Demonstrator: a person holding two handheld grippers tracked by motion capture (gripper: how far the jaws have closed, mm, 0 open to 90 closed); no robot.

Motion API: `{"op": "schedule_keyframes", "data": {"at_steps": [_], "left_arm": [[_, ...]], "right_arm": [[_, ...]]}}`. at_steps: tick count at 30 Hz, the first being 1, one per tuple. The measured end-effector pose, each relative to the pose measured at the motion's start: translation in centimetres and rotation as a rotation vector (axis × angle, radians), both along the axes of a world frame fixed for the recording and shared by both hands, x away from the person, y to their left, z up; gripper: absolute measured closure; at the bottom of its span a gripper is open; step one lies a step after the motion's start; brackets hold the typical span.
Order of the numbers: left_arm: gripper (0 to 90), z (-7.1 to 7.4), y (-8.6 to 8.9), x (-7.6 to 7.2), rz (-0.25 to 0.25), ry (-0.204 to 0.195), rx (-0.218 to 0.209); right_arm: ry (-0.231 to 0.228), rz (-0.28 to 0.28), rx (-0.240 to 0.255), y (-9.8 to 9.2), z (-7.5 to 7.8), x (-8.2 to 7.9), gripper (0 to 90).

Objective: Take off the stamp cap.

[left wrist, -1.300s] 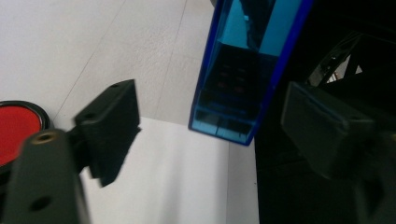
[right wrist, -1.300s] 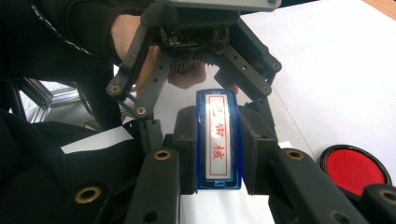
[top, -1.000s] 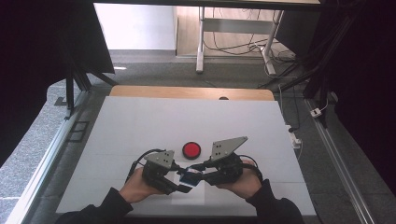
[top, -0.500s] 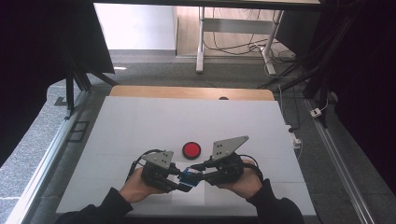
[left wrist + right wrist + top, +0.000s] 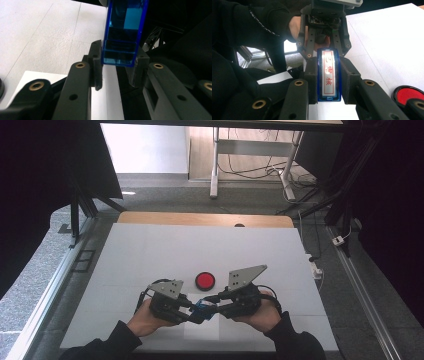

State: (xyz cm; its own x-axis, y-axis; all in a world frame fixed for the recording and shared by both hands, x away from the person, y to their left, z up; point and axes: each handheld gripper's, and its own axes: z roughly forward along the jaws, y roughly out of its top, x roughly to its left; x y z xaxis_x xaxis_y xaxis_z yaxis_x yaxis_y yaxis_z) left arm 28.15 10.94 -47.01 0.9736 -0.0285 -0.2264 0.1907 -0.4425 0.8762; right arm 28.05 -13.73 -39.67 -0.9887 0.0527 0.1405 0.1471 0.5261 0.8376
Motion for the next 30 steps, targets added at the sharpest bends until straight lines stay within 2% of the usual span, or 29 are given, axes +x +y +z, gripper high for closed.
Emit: {"op": "schedule_keyframes", "data": {"at_steps": [3,4,6,10,14,16,17,22,23,24,25,27,30], "left_arm": [[68.3,0.1,0.0,-0.1,-0.002,-0.008,0.006],[68.4,0.1,0.0,-0.1,0.000,-0.002,0.010],[68.6,0.1,-0.1,0.0,0.003,0.038,0.022],[68.8,0.1,-0.1,0.0,0.013,0.061,0.039],[68.9,0.3,0.0,0.0,0.028,0.081,0.059],[69.0,0.5,0.0,-0.1,0.026,0.074,0.067],[69.1,0.7,0.0,-0.2,0.027,0.056,0.072],[69.3,1.2,0.0,-0.8,0.002,-0.041,0.076],[69.3,1.2,0.0,-0.9,0.001,-0.040,0.074],[69.3,1.3,0.0,-1.0,-0.010,-0.058,0.075],[69.3,1.3,0.0,-1.0,-0.012,-0.060,0.077],[69.3,1.3,0.0,-0.8,-0.007,-0.040,0.086],[69.3,1.0,-0.1,-0.5,0.010,-0.005,0.114]], "right_arm": [[0.001,0.002,0.001,0.0,0.0,0.0,71.2],[0.001,0.003,0.000,0.0,0.0,0.0,71.2],[0.002,0.005,-0.001,0.0,-0.1,0.0,71.2],[0.003,0.005,0.000,0.0,-0.2,0.0,71.2],[-0.035,0.007,-0.011,0.1,-0.1,-0.2,71.3],[-0.053,0.007,-0.013,0.2,0.1,-0.4,71.3],[-0.055,0.010,-0.016,0.2,0.1,-0.4,71.4],[0.007,0.029,0.014,0.0,0.1,-0.1,71.4],[0.031,0.032,0.030,-0.1,0.0,0.1,71.4],[0.043,0.035,0.035,-0.2,-0.1,0.2,71.4],[0.072,0.040,0.046,-0.2,-0.2,0.4,71.4],[0.081,0.041,0.050,-0.3,-0.3,0.6,71.3],[0.031,0.029,0.023,-0.1,-0.2,0.2,71.4]]}}
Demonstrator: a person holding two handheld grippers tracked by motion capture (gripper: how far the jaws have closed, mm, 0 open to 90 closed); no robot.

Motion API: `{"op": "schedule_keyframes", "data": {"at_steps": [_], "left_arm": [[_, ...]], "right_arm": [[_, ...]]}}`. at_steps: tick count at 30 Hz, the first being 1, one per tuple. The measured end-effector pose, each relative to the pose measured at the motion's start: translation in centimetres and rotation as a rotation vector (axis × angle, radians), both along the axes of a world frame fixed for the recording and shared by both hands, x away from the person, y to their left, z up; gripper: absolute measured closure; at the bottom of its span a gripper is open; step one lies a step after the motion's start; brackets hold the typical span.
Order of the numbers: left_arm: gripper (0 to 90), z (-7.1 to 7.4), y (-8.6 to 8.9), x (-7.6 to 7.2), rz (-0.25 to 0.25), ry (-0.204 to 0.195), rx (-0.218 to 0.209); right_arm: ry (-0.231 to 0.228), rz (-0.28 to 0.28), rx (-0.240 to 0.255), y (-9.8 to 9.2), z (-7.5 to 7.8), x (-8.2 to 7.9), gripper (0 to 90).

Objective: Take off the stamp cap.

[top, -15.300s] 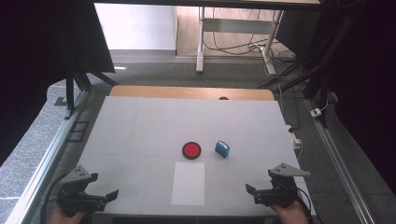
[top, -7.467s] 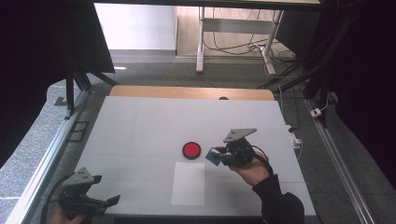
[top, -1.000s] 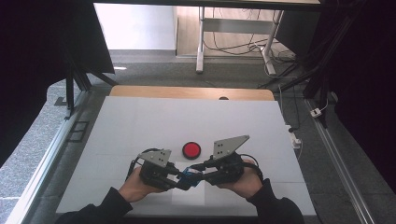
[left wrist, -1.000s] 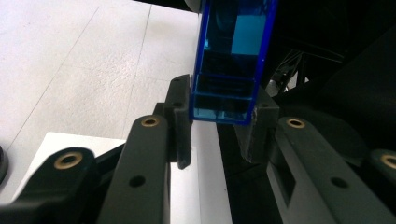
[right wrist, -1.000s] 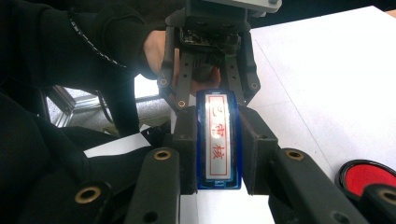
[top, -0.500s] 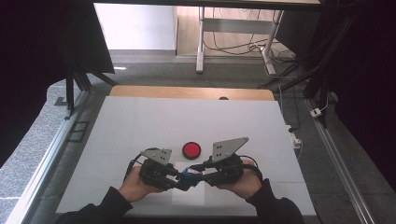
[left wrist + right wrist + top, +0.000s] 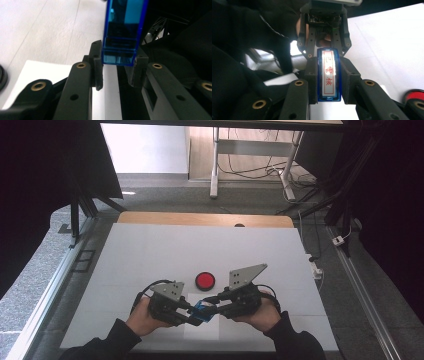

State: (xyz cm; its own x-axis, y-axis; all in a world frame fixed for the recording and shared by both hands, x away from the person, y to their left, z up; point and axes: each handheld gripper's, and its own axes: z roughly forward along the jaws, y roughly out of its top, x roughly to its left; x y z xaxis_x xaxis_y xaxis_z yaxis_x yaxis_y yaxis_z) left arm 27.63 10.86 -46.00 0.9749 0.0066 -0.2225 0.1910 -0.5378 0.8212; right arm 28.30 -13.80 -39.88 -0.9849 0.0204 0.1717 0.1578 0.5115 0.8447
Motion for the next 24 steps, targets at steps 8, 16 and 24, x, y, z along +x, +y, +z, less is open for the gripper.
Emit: {"op": "schedule_keyframes", "data": {"at_steps": [8,16,24], "left_arm": [[69.1,-0.2,0.1,0.1,0.015,0.015,0.003],[68.8,-0.1,0.5,0.2,0.063,0.038,0.002],[68.7,0.3,1.2,0.1,0.126,0.035,0.027]], "right_arm": [[-0.035,-0.031,-0.011,-0.3,0.1,0.0,71.3],[-0.081,-0.048,0.005,-0.5,0.4,-0.1,71.3],[-0.090,-0.079,0.011,-0.8,0.4,0.0,71.2]]}}
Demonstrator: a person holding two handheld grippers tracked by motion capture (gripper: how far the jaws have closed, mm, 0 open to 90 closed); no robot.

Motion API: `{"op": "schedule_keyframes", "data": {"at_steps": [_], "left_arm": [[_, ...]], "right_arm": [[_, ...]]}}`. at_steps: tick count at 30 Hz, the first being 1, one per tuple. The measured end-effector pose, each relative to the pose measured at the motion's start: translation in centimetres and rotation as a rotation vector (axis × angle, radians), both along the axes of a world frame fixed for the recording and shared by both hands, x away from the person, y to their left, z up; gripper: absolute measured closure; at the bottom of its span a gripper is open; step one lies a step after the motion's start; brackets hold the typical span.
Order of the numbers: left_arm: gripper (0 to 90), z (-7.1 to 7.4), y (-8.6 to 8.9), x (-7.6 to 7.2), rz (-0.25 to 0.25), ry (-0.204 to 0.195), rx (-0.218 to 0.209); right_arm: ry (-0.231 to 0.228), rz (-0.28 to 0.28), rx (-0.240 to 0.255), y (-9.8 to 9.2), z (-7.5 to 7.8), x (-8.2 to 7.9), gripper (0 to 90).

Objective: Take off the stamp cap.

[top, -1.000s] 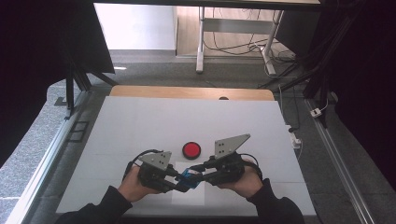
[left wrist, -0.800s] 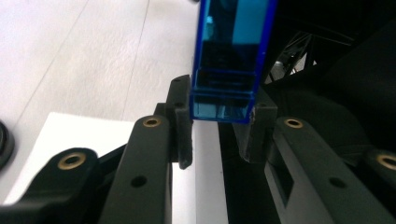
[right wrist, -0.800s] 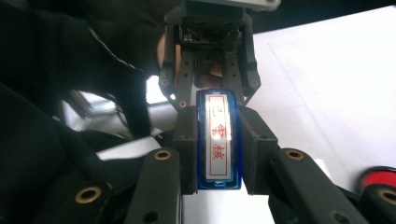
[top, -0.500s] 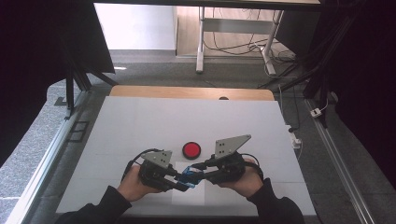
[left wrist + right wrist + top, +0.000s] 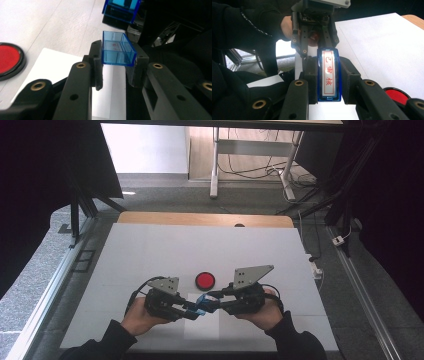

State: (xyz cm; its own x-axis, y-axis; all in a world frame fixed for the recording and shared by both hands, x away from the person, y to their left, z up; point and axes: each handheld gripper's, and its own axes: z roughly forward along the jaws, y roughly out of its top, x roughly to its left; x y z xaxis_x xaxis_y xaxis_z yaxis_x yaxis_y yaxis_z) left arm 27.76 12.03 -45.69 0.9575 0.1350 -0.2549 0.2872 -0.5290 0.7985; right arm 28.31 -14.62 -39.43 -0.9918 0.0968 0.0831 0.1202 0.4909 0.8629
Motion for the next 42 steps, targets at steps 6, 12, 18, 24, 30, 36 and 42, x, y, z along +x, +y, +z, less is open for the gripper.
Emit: {"op": "schedule_keyframes", "data": {"at_steps": [6,12,18,24,30,36,42], "left_arm": [[68.6,0.2,0.5,-0.3,0.039,-0.007,0.017],[68.7,0.6,1.3,-0.6,0.110,-0.013,0.030],[68.4,0.5,2.1,-1.3,0.162,-0.047,0.051],[68.4,0.7,3.2,-2.3,0.228,-0.087,0.074],[68.5,0.7,4.7,-3.3,0.303,-0.067,0.076],[68.5,0.6,6.3,-4.1,0.368,-0.048,0.062],[68.5,0.6,7.7,-4.8,0.417,-0.041,0.050]], "right_arm": [[-0.007,-0.022,-0.007,-0.1,0.0,0.1,71.2],[-0.010,-0.034,-0.011,-0.1,0.0,0.1,71.3],[-0.009,-0.043,-0.013,-0.2,0.0,0.1,71.2],[-0.014,-0.055,-0.019,-0.2,0.0,0.2,71.2],[-0.016,-0.065,-0.024,-0.2,-0.1,0.2,71.2],[-0.018,-0.081,-0.038,-0.2,-0.1,0.2,71.2],[-0.027,-0.092,-0.046,-0.1,-0.2,0.3,71.2]]}}
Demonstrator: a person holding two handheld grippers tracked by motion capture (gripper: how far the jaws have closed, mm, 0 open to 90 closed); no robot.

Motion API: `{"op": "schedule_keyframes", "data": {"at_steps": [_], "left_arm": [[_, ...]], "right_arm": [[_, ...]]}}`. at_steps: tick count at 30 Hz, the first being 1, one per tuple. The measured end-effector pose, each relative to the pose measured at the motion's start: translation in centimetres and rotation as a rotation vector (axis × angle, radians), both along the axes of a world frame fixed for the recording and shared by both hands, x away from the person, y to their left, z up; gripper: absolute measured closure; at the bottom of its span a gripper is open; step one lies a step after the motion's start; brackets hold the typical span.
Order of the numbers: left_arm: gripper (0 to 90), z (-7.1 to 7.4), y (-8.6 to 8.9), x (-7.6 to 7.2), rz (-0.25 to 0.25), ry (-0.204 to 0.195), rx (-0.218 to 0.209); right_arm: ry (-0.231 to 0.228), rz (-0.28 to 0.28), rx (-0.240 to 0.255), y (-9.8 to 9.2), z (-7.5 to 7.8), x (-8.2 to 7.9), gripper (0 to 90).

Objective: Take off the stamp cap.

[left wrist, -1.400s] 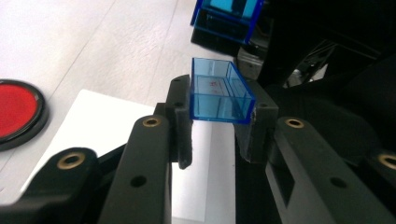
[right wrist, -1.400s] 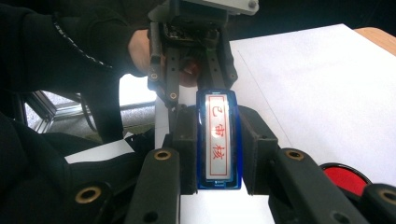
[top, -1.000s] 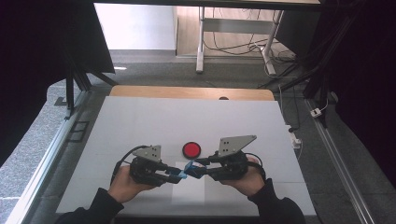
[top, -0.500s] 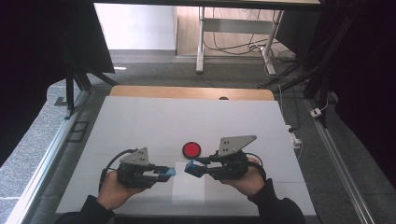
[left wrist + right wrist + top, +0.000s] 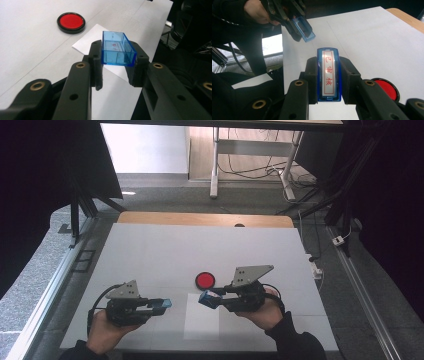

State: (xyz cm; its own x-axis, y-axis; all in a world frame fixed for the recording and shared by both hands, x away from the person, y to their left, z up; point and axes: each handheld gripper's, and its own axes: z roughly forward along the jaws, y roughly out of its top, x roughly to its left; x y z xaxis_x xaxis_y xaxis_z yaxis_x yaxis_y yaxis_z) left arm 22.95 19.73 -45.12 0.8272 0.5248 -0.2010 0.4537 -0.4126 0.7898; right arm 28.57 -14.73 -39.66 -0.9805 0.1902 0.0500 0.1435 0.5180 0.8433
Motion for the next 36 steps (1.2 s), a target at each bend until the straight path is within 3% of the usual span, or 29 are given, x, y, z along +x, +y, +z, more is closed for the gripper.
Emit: {"op": "schedule_keyframes", "data": {"at_steps": [7,18,36], "left_arm": [[68.4,-0.3,1.4,-1.1,0.054,-0.004,0.007],[68.3,-1.1,3.8,-2.4,0.147,0.028,-0.010],[68.1,-2.1,6.2,-4.3,0.237,0.035,0.022]], "right_arm": [[-0.023,0.001,-0.015,0.2,-0.1,-0.1,71.2],[-0.059,-0.009,-0.029,0.2,-0.3,-0.2,71.2],[-0.017,-0.090,-0.034,-0.1,-0.4,0.5,71.2]]}}
